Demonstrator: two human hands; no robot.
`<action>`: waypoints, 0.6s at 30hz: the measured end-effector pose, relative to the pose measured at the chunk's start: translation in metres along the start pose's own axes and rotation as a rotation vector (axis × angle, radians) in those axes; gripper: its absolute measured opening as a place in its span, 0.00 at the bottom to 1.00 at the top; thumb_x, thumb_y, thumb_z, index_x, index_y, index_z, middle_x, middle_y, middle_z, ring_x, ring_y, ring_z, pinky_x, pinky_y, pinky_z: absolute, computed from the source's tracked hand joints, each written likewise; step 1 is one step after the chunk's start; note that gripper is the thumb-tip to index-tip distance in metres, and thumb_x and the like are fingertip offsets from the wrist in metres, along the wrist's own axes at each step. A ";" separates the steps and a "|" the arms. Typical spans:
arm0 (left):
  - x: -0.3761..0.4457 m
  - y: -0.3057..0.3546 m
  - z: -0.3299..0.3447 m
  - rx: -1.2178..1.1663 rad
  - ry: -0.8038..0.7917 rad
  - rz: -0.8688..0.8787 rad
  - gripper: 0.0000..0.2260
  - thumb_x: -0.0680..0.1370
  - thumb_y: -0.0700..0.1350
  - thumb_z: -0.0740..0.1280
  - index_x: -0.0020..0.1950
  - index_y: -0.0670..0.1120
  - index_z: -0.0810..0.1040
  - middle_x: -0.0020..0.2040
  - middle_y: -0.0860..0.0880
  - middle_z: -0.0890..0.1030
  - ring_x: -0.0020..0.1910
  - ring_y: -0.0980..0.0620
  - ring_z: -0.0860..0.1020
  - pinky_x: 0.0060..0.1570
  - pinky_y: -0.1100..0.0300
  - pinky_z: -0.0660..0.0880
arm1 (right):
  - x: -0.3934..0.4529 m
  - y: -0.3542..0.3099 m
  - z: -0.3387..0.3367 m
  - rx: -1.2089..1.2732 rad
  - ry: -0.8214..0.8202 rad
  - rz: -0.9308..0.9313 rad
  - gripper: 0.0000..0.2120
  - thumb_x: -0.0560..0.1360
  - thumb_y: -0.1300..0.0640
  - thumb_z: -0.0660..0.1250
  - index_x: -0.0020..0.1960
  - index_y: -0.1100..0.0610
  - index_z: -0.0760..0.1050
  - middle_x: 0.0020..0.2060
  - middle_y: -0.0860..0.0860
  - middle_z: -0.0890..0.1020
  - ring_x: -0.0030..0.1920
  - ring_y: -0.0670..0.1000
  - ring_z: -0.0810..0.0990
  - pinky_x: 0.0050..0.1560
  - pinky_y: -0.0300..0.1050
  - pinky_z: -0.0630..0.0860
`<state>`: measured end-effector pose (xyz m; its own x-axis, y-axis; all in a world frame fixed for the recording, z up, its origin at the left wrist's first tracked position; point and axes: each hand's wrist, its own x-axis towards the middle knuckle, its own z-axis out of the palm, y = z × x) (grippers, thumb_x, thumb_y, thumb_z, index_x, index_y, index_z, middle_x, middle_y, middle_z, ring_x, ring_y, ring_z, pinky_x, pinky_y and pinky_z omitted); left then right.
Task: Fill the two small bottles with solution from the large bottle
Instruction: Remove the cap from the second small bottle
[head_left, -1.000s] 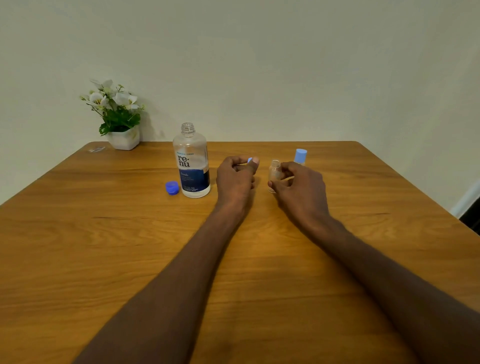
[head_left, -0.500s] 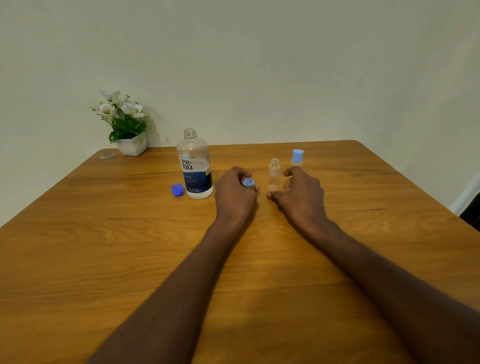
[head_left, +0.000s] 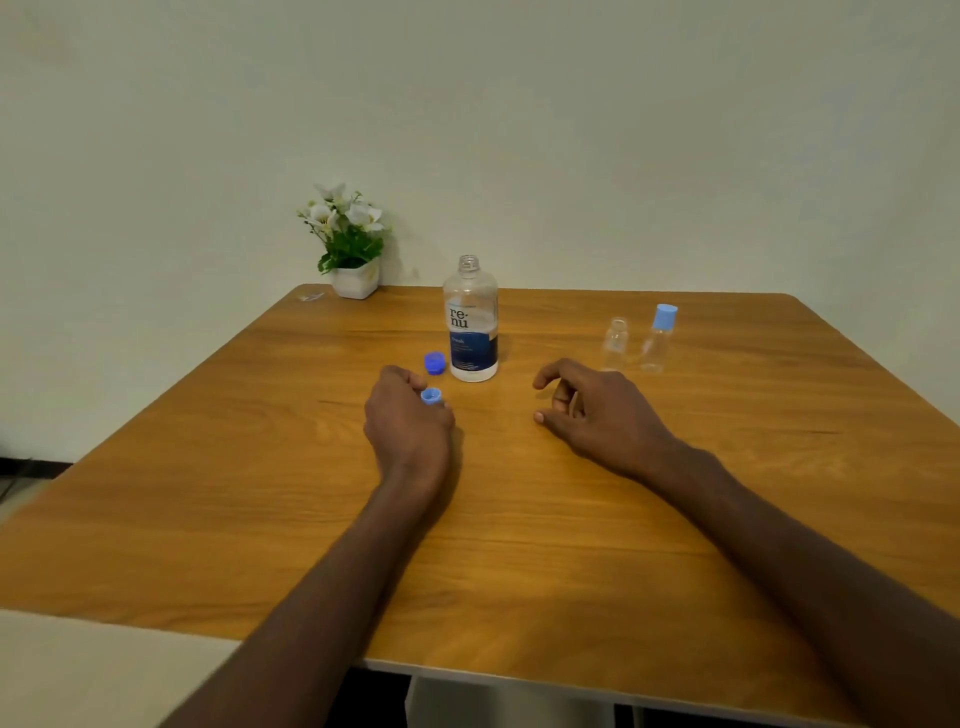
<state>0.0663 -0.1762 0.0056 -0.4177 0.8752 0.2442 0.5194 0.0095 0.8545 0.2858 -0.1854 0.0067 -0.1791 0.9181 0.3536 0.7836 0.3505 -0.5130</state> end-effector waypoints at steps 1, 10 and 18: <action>0.000 0.000 0.000 0.005 0.006 -0.009 0.15 0.74 0.35 0.76 0.53 0.48 0.75 0.49 0.51 0.80 0.47 0.52 0.79 0.44 0.59 0.71 | 0.000 0.000 0.000 -0.005 -0.005 -0.004 0.15 0.77 0.50 0.75 0.62 0.45 0.78 0.41 0.44 0.81 0.42 0.43 0.79 0.46 0.50 0.80; -0.019 0.013 -0.002 -0.033 0.144 0.245 0.16 0.76 0.41 0.76 0.57 0.48 0.73 0.57 0.50 0.74 0.53 0.51 0.76 0.48 0.58 0.72 | -0.003 -0.003 -0.005 0.104 0.218 -0.060 0.05 0.78 0.51 0.73 0.50 0.49 0.78 0.32 0.46 0.78 0.33 0.46 0.76 0.34 0.44 0.74; -0.042 0.068 0.067 -0.270 -0.113 0.510 0.09 0.79 0.41 0.71 0.56 0.50 0.76 0.51 0.54 0.78 0.49 0.56 0.76 0.45 0.65 0.75 | 0.004 0.040 -0.045 0.184 0.920 0.240 0.13 0.78 0.50 0.69 0.56 0.55 0.71 0.44 0.43 0.73 0.42 0.42 0.73 0.44 0.49 0.76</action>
<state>0.1693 -0.1801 0.0231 -0.0751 0.7830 0.6175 0.4192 -0.5370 0.7320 0.3435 -0.1763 0.0224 0.5707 0.4924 0.6572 0.6189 0.2681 -0.7383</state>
